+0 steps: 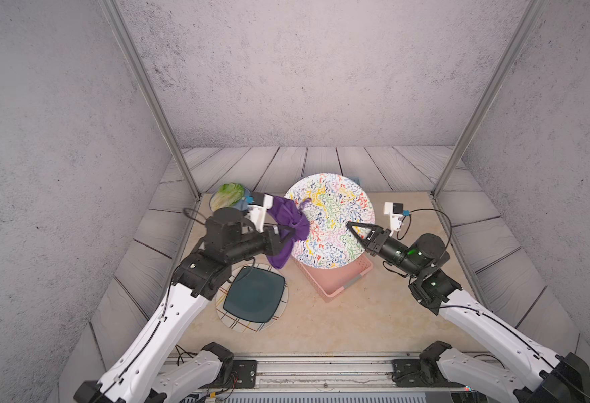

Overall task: Wipe the wet plate dry
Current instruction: Wipe the plate with towel.

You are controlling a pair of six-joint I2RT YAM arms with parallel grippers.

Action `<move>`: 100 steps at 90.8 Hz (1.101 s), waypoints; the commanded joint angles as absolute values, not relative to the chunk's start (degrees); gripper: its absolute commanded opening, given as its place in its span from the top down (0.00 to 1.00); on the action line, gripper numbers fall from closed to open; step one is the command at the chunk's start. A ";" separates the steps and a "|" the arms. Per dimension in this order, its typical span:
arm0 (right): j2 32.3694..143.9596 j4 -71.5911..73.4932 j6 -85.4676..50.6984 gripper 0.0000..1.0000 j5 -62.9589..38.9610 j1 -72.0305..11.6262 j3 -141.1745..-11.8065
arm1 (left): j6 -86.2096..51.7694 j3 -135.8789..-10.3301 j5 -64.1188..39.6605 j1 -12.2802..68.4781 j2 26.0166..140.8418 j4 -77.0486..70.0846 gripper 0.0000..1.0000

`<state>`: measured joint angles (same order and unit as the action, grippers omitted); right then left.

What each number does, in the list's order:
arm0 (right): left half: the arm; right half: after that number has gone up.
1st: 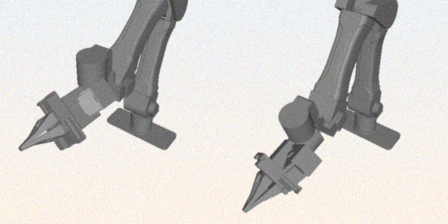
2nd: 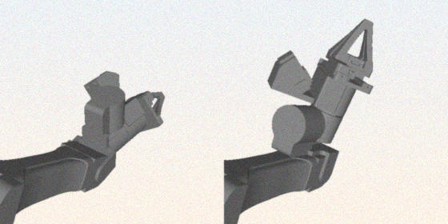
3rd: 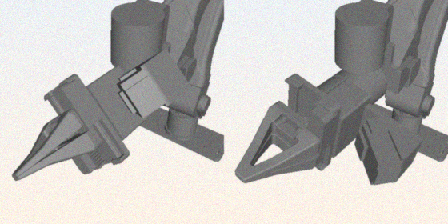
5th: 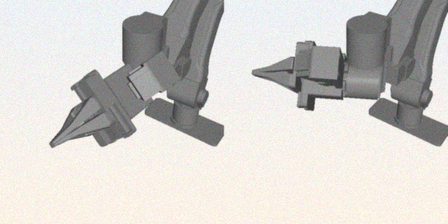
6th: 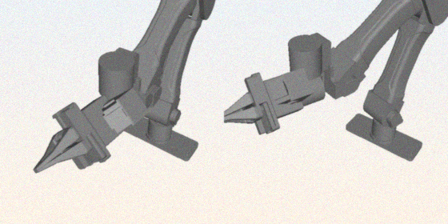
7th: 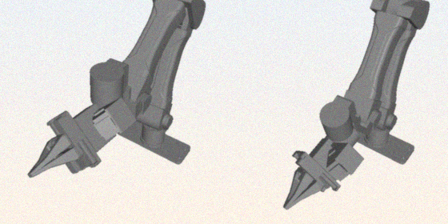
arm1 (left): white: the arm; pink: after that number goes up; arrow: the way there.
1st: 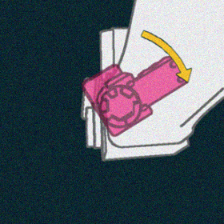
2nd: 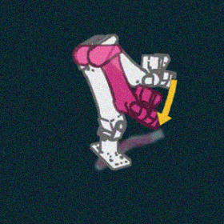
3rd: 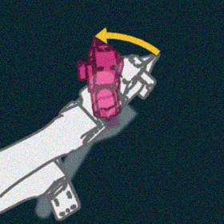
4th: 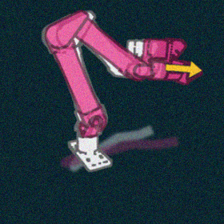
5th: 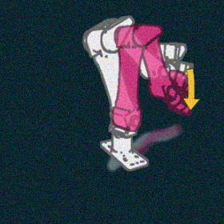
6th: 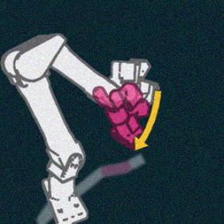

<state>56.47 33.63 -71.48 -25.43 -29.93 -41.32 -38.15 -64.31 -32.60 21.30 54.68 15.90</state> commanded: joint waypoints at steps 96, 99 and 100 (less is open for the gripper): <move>70.87 73.59 -89.16 1.00 -32.25 -33.90 -51.84 | -99.78 -66.34 -33.55 33.81 60.74 -53.64 1.00; 70.51 73.40 -88.05 1.00 -32.44 -35.43 -50.80 | -100.34 -67.57 -33.38 33.81 61.65 -53.92 1.00; 70.41 73.22 -87.44 1.00 -32.22 -36.43 -50.49 | -100.58 -67.89 -33.30 33.87 62.02 -54.12 1.00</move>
